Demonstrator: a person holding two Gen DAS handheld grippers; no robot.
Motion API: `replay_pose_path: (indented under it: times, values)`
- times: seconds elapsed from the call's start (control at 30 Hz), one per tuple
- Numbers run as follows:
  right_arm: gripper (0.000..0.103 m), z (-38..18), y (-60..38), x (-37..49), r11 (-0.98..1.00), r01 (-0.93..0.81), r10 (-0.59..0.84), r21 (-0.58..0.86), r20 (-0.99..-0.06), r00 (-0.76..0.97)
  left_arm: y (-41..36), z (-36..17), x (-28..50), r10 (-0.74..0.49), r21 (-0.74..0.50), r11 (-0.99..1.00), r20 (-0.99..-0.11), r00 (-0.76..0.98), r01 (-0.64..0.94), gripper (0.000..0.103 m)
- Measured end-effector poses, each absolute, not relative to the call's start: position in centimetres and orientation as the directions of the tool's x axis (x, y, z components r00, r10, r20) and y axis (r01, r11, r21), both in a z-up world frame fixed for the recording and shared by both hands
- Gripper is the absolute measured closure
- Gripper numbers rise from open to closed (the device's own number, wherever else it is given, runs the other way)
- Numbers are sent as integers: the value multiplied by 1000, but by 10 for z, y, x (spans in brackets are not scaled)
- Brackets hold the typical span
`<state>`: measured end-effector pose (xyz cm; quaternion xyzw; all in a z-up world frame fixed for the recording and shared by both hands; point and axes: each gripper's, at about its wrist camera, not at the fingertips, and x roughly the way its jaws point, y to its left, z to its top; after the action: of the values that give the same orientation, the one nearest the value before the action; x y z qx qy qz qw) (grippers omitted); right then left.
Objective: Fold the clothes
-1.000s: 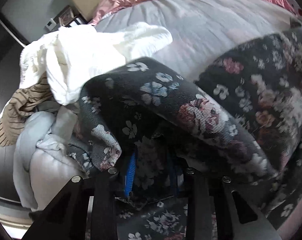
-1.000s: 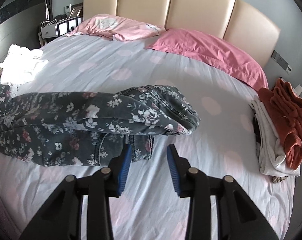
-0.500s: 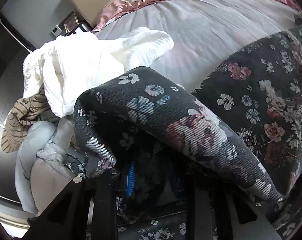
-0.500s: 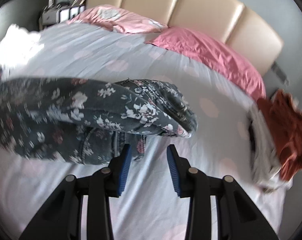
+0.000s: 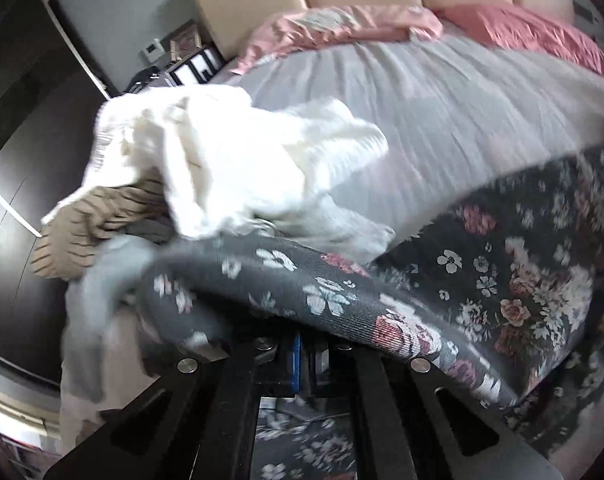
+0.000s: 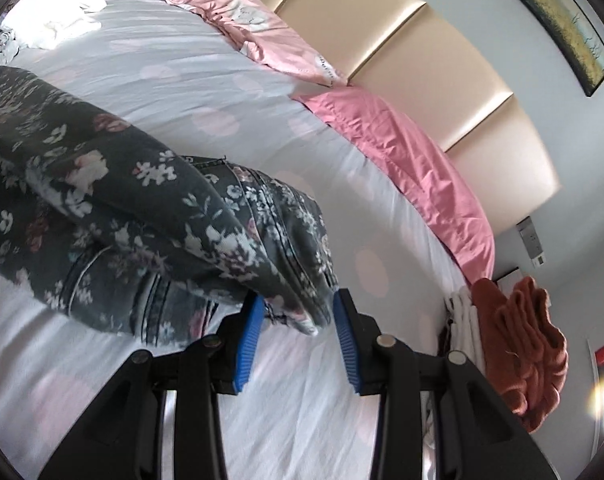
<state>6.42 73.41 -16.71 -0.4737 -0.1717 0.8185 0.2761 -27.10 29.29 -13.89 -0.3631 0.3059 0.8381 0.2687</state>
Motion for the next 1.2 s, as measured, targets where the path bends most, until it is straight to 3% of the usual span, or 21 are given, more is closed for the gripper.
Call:
replay_pose_path:
  times: [0.1,0.13,0.53,0.93,1.07,1.2]
  values:
    - [101,-161,731,61,-793,-328,609,-513,-682,-406,283,-111,-274,231,319,-699,-745,-625,-640,101]
    - [102,-159,729,61,-786,-347,618,-511,-675,-404,276,-101,-275,233,318,-711,-735,-637,-627,101]
    - [103,-44,701,135,-627,-612,771,-481,-496,-400,205,20,-230,315,249,-802,-597,-738,-544,101]
    - [103,78,643,330,-360,-817,931,-451,-236,-280,198,95,-112,546,180,-692,-503,-670,-699,101]
    - [103,95,646,364,-310,-832,944,-461,-252,-212,218,101,-97,572,159,-646,-547,-612,-746,101]
    - [102,60,671,351,-362,-795,906,-487,-385,-176,247,70,-118,519,135,-656,-634,-574,-743,101]
